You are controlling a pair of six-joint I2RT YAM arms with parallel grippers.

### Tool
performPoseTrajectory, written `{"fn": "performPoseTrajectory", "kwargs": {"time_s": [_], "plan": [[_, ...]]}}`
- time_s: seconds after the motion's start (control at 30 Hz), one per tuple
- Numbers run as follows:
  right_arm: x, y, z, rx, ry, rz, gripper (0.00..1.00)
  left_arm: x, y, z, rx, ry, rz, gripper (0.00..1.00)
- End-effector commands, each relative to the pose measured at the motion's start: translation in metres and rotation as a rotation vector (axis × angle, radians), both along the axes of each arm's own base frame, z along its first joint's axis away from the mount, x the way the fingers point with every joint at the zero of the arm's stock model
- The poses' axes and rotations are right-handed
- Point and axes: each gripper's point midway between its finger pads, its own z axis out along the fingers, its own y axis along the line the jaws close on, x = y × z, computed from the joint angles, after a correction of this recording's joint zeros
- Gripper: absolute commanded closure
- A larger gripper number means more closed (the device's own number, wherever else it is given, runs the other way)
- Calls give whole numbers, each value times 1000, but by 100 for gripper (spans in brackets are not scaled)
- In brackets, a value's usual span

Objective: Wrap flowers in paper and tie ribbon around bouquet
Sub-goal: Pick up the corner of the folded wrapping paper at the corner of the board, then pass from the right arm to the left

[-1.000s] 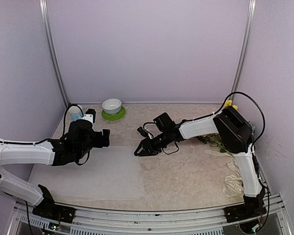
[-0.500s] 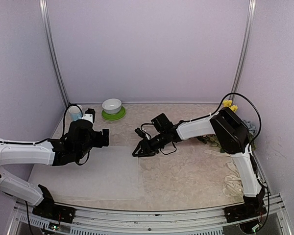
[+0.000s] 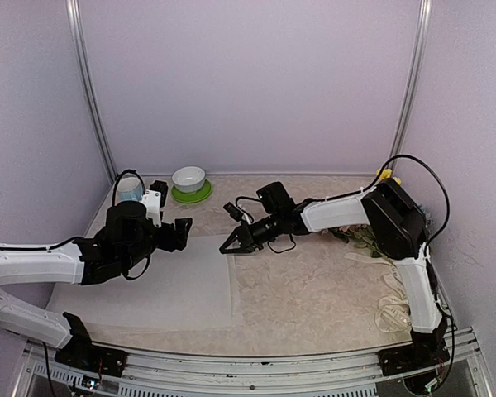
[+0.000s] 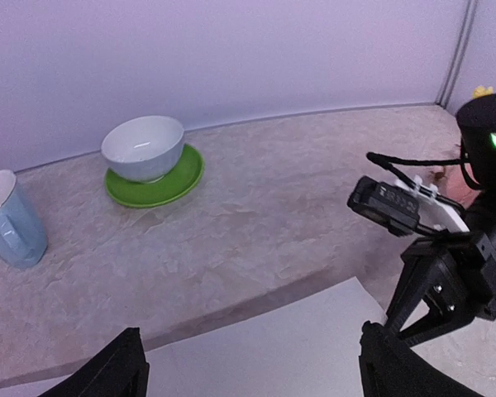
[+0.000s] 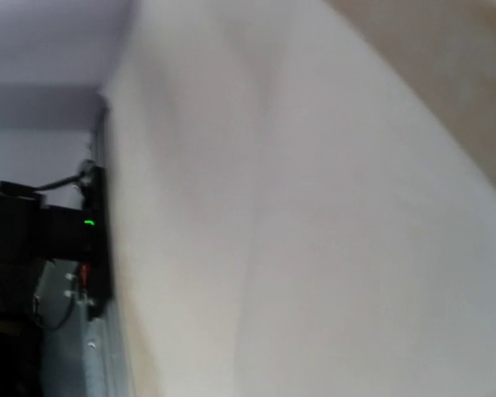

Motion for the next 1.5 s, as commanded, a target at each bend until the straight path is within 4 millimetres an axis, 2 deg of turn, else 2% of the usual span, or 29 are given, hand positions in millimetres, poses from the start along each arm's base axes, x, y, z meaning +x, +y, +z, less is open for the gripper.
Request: {"fn": "performPoseTrajectory", "kwargs": {"time_s": [0.0, 0.03, 0.07, 0.13, 0.17, 0.23, 0.33, 0.43, 0.47, 0.53, 0.63, 0.73, 0.77, 0.87, 0.93, 1.03, 1.13, 1.17, 1.27, 1.3, 1.37, 1.4, 1.47], "plan": [[25, -30, 116, 111, -229, -117, 100, -39, -43, 44, 42, -227, -252, 13], [29, -40, 129, 92, -269, -164, 100, -51, -52, 51, 86, -287, -296, 11], [33, -50, 151, 89, -329, -215, 100, -63, -61, 55, 151, -351, -341, 10], [30, -62, 173, 91, -382, -248, 100, -81, -78, 54, 247, -418, -415, 7], [27, -69, 195, 109, -418, -268, 100, -89, -85, 52, 295, -444, -445, 5], [26, -83, 222, 116, -462, -327, 100, -101, -96, 48, 377, -494, -485, 2], [24, -103, 263, 158, -529, -417, 100, -105, -100, 49, 438, -566, -475, 1], [18, -119, 298, 225, -586, -494, 100, -112, -109, 54, 411, -609, -524, 1], [19, -121, 303, 235, -593, -509, 100, -115, -113, 54, 399, -617, -553, 1], [18, -126, 314, 257, -610, -533, 100, -111, -116, 60, 347, -629, -544, 1], [15, -127, 321, 286, -610, -541, 100, -82, -118, 62, 286, -582, -441, 1], [11, -127, 324, 302, -610, -530, 100, -60, -126, 56, 337, -573, -351, 1], [9, -127, 326, 306, -612, -525, 100, -50, -121, 59, 342, -584, -270, 4], [5, -130, 328, 297, -626, -513, 100, -35, -98, 74, 342, -622, -85, 38], [3, -132, 326, 283, -633, -505, 100, -35, -94, 80, 334, -636, -68, 53], [0, -134, 322, 265, -638, -485, 100, -40, -94, 87, 280, -626, -104, 69], [-2, -135, 318, 257, -643, -462, 100, -44, -88, 91, 199, -611, -146, 96], [-4, -135, 318, 257, -651, -446, 100, -45, -86, 92, 175, -605, -160, 100], [-6, -139, 318, 235, -718, -387, 100, -49, -88, 98, 153, -577, -226, 100], [-2, -145, 318, 199, -754, -390, 75, -50, -88, 103, 155, -565, -235, 100], [11, -166, 313, 79, -830, -432, 9, -47, -81, 125, 132, -541, -197, 100], [20, -180, 308, -1, -862, -475, 1, -44, -75, 136, 130, -519, -158, 100], [33, -209, 294, -139, -938, -544, 0, -39, -65, 151, 150, -461, -114, 100]]}}
